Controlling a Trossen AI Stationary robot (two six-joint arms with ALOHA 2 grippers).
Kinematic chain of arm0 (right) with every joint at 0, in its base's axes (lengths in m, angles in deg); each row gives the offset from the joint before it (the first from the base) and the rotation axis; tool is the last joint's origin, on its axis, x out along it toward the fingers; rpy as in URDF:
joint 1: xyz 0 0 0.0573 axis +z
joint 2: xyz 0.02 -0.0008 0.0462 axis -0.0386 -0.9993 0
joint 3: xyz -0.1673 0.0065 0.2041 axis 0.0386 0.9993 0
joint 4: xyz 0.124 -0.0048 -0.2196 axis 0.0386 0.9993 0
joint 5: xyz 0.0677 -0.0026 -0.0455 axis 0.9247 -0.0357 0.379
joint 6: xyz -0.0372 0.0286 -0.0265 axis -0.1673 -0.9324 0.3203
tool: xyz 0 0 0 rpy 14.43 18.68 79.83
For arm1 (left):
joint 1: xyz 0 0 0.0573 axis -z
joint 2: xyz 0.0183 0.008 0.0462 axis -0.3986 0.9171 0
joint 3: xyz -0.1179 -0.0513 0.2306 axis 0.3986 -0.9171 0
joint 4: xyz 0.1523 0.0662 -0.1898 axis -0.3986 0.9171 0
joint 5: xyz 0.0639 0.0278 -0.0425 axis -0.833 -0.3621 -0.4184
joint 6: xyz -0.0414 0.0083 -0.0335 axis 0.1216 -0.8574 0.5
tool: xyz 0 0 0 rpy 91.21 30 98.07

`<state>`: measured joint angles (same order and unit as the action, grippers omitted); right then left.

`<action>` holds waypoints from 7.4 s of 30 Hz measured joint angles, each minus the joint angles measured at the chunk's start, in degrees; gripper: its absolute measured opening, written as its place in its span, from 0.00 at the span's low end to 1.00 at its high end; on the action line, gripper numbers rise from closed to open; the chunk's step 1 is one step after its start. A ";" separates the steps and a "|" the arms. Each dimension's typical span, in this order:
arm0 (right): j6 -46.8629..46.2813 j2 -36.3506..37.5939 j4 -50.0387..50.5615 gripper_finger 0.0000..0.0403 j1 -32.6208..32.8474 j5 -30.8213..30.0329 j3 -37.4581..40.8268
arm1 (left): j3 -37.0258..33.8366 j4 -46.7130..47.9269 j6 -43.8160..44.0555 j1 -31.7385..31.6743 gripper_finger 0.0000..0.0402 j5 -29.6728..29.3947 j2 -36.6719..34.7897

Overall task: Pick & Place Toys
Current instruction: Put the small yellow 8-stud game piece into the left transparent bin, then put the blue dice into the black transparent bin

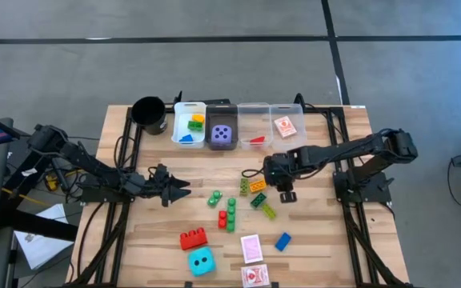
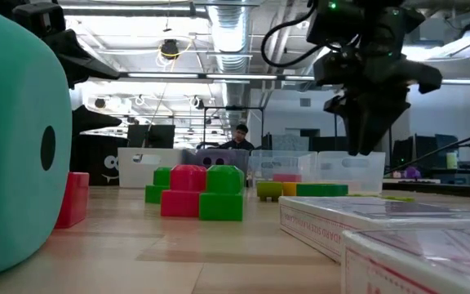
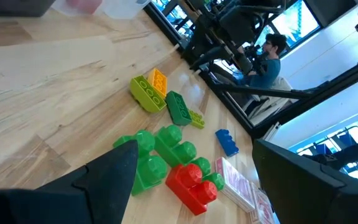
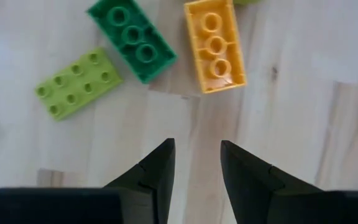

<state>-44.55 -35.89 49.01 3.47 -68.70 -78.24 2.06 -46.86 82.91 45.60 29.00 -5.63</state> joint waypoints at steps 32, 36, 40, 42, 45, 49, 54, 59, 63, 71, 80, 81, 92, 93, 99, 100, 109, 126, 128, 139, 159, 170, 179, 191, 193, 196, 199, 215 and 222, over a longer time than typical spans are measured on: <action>10.10 -12.51 -7.48 0.31 -1.54 3.57 -6.63 | 0.00 -0.04 0.00 0.00 0.77 0.01 0.00; 10.12 -14.67 -7.99 0.31 -2.21 3.55 -8.92 | 0.00 -0.03 0.00 0.01 0.77 0.01 0.00; 10.23 -15.98 -7.89 0.33 -2.81 3.57 -10.78 | 0.00 -0.26 0.00 0.00 0.77 0.00 -0.02; 11.09 -15.98 -7.71 0.38 -2.91 3.56 -10.89 | 0.00 -0.33 0.00 0.00 0.77 0.00 -0.02; 12.32 -15.98 -7.72 0.47 -2.91 3.55 -10.97 | 0.00 -0.39 0.00 0.00 0.77 0.00 -0.02; 12.46 -15.98 -7.23 0.60 -3.27 3.59 -10.97 | 0.00 -0.42 0.00 0.01 0.77 0.00 -0.02; 12.22 -15.98 -6.28 0.66 -3.21 3.57 -10.95 | 0.00 -0.42 0.00 0.00 0.77 0.00 -0.02; 12.09 -15.98 -6.08 0.66 -3.26 3.61 -10.83 | 0.00 -0.44 0.00 0.00 0.77 0.00 -0.02; 12.20 -15.98 -6.25 0.66 -3.46 3.59 -10.33 | 0.00 -0.44 0.00 0.01 0.77 0.00 -0.02; 10.61 -17.76 -6.04 0.66 -4.88 2.70 -8.70 | 0.00 -0.44 0.00 0.00 0.77 0.00 -0.02; 9.06 -21.41 -6.69 0.66 -4.21 2.72 -9.07 | -0.02 -0.68 0.00 0.02 0.77 0.02 -0.02; 9.22 -21.44 -6.72 0.66 -4.17 2.58 -9.07 | -0.02 -0.69 0.02 0.00 0.77 0.00 -0.02; 9.42 -21.64 -6.67 0.66 -4.71 2.88 -9.84 | -0.02 -0.68 0.00 0.00 0.77 0.00 -0.02; 9.43 -21.66 -6.64 0.66 -4.72 2.88 -9.92 | -0.02 -0.68 0.00 0.00 0.77 0.01 -0.02; 9.48 -21.75 -6.97 0.66 -4.72 2.89 -10.10 | -0.02 -0.68 0.00 0.02 0.77 0.00 -0.02; 9.51 -21.75 -7.06 0.66 -4.70 2.89 -10.10 | -0.02 -0.68 0.00 0.02 0.77 0.00 -0.02; 9.60 -21.84 -8.86 0.66 -4.70 2.99 -10.10 | -0.02 -0.68 0.00 0.00 0.77 0.00 -0.02; 8.38 -21.86 -9.73 0.44 -4.59 3.16 -10.22 | -0.02 -0.69 0.00 0.01 0.77 0.01 -0.02; 7.61 -21.86 -9.67 0.34 -4.59 3.14 -10.26 | -0.02 -0.68 0.00 0.00 0.77 0.02 -0.02; 3.35 -22.03 -2.89 0.34 -4.66 2.41 -12.94 | 0.00 -0.68 0.00 0.00 0.77 0.00 -0.02; -22.13 -21.09 1.55 0.34 -3.79 -7.77 -51.08 | -0.02 -0.70 0.00 0.02 0.77 0.00 -0.02; -35.60 -21.05 10.11 0.34 -3.96 -25.58 -57.41 | -0.02 -2.42 0.00 -0.96 0.77 -1.22 0.00; -43.45 -21.05 21.09 0.34 -7.26 -35.16 -57.46 | -0.02 -12.08 5.40 -0.98 0.77 -4.05 0.00; -38.44 -24.75 24.00 0.36 -19.20 -33.82 -57.31 | -0.02 -35.46 6.20 -0.98 0.77 -8.58 -0.02; -37.91 -25.63 23.36 0.37 -20.69 -32.15 -57.60 | -0.02 -35.79 6.21 -0.98 0.77 -8.90 -0.01; -36.23 -27.57 22.79 0.36 -22.56 -29.66 -57.46 | -0.02 -35.70 6.21 -0.98 0.77 -8.90 0.00; -35.53 -29.20 23.61 0.38 -23.83 -27.17 -57.35 | -0.02 -36.04 6.45 -0.96 0.77 -8.90 0.00; -31.58 -27.83 27.37 0.67 -19.07 -24.91 -57.46 | -0.02 -34.84 6.19 -0.96 0.77 -8.87 0.00; -25.49 -24.31 22.33 0.67 -6.86 -23.86 -57.44 | 0.23 -34.38 3.34 -0.96 0.77 -8.66 0.00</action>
<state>-70.04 -60.20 71.34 -3.39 -92.56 -135.68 2.29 -81.24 86.25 44.64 20.34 -5.63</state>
